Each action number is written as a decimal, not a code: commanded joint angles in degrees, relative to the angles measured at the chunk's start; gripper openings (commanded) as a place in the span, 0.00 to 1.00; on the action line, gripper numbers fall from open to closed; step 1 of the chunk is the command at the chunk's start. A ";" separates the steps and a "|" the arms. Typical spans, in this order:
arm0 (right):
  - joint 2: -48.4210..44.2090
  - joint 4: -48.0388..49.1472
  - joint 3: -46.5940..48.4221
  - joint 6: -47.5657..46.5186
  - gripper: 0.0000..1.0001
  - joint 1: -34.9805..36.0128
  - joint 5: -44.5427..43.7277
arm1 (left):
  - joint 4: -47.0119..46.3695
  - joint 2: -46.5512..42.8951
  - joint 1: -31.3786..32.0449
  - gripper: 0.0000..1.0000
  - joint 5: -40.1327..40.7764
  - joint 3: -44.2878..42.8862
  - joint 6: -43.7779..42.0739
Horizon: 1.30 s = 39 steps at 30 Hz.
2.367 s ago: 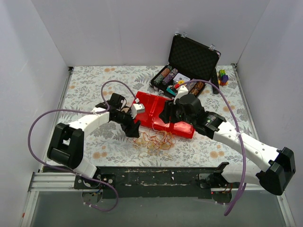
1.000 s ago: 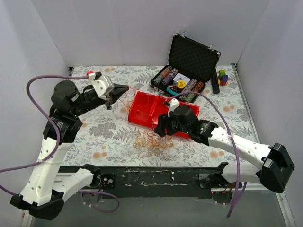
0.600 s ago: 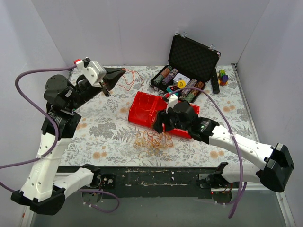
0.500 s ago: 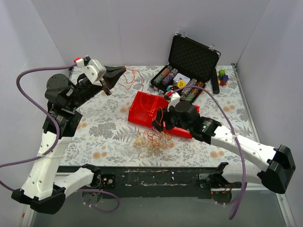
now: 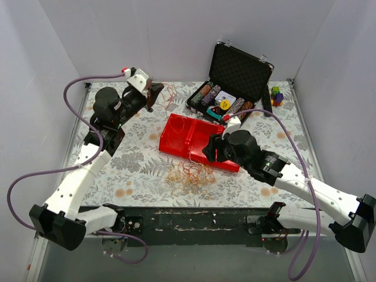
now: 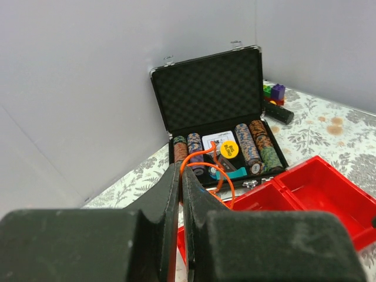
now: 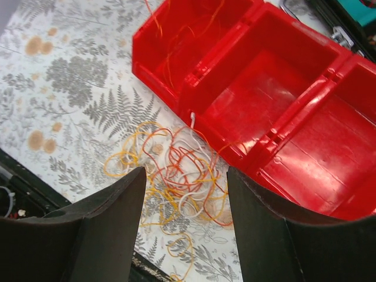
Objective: Untangle the cables
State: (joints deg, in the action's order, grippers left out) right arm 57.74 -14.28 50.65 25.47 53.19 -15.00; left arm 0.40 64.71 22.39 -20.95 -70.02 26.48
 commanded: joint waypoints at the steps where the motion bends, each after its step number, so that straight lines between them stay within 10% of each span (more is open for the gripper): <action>1: -0.69 -2.95 -1.69 2.04 0.66 0.25 -4.51 | -8.58 2.34 0.28 0.00 4.43 -0.99 2.52; 39: -1.31 -2.33 -0.56 2.39 0.64 0.25 -5.82 | -6.82 4.99 0.37 0.00 6.09 9.19 -2.39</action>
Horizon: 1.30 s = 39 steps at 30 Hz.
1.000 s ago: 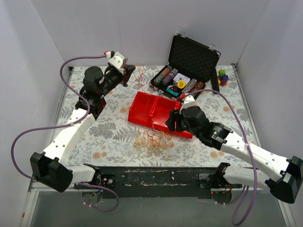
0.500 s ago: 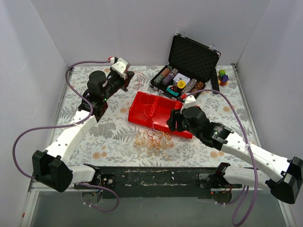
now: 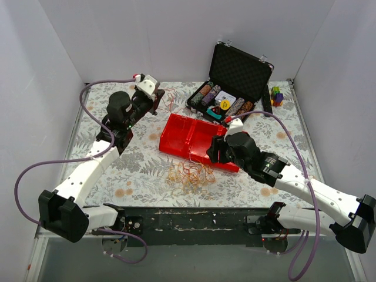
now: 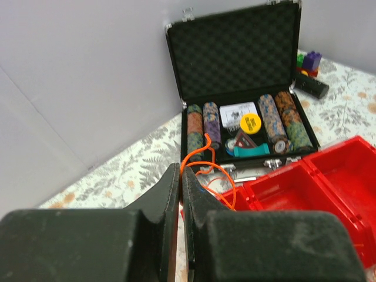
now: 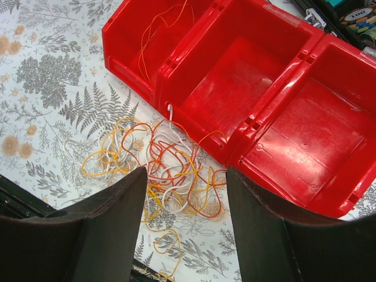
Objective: Untangle the cables
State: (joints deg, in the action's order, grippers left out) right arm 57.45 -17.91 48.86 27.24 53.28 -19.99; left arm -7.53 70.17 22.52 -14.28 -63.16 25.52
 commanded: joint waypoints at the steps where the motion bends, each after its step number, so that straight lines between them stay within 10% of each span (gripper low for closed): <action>1: -1.20 1.21 1.32 0.53 0.64 0.16 -1.02 | 1.03 -0.30 0.24 0.00 -0.05 3.21 -1.96; 15: -2.52 -0.10 0.53 0.70 0.64 0.07 -1.63 | -0.82 3.48 0.76 0.00 0.48 10.33 -7.41; 17: -2.43 -0.11 0.71 0.79 0.64 0.16 -1.46 | 0.31 4.70 1.64 0.12 0.31 10.68 -8.64; 31: -2.61 -0.46 1.59 1.15 0.64 0.16 -1.54 | 9.46 22.91 6.57 0.26 3.12 -2.58 -9.35; 36: -1.64 -0.81 1.32 0.18 0.65 0.16 -1.46 | 13.40 18.26 6.57 0.86 1.72 -5.04 -6.45; 39: -0.59 -0.98 0.62 0.18 0.66 0.16 -1.02 | 19.38 12.29 6.57 0.98 -2.75 -5.14 -6.18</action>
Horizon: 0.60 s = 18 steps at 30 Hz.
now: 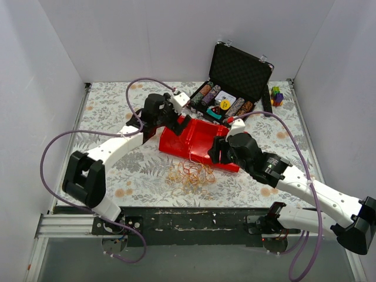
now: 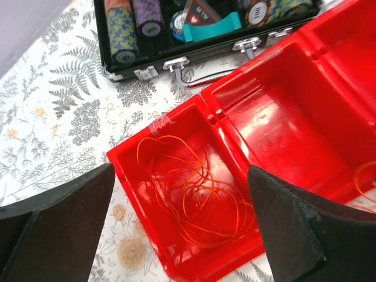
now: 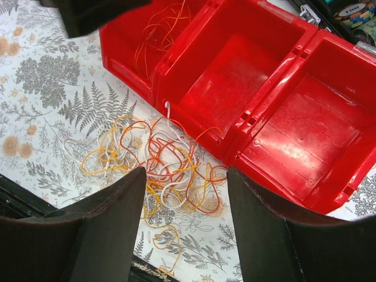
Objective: Untangle the cables
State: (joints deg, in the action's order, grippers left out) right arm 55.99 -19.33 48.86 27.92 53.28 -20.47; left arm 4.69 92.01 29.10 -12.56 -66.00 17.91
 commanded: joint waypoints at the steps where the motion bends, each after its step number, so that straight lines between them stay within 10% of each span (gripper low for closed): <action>1: 0.88 0.70 0.36 -0.41 0.66 0.16 -0.36 | 8.83 -11.74 0.08 0.98 -6.41 -1.95 1.25; 10: 1.49 2.28 -2.10 0.73 0.67 0.16 0.69 | 15.54 -25.47 3.76 0.97 -18.74 14.91 -2.97; 18: -0.79 1.40 -1.49 1.52 0.67 0.16 -1.24 | 11.13 -10.64 5.17 0.82 -13.55 15.55 8.00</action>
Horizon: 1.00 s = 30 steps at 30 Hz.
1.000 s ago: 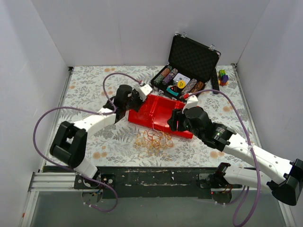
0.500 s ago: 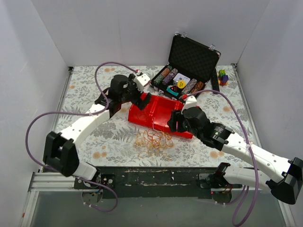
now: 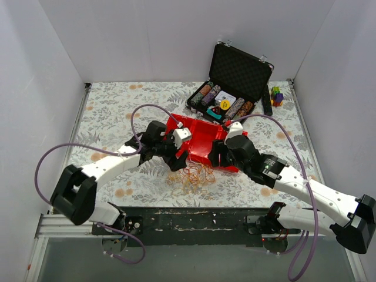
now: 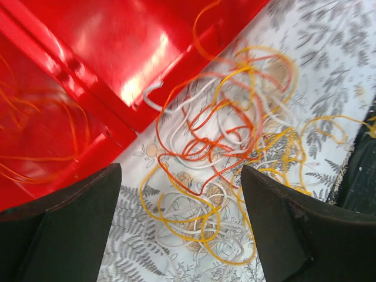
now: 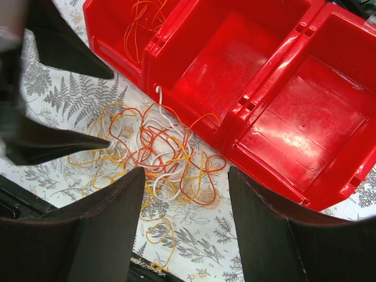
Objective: Untangle the cables
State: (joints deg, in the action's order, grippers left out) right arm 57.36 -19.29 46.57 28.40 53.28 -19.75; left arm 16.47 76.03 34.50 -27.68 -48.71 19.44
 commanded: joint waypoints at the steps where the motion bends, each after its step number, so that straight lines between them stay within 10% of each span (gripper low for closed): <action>1: -2.43 1.27 0.89 1.04 0.67 0.16 -1.96 | -1.95 6.49 -0.31 0.80 2.10 -1.57 9.01; 16: -5.68 0.39 1.42 1.21 0.67 0.25 -2.05 | -11.46 12.74 -0.22 0.75 2.98 3.18 14.92; 30: -5.07 1.80 1.60 0.95 0.66 0.07 -0.82 | -15.41 16.25 -0.22 0.33 5.45 4.15 15.36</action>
State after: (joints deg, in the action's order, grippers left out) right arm 52.49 -19.57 46.59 28.77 53.28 -20.62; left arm 2.92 92.20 34.28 -22.90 -43.90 33.74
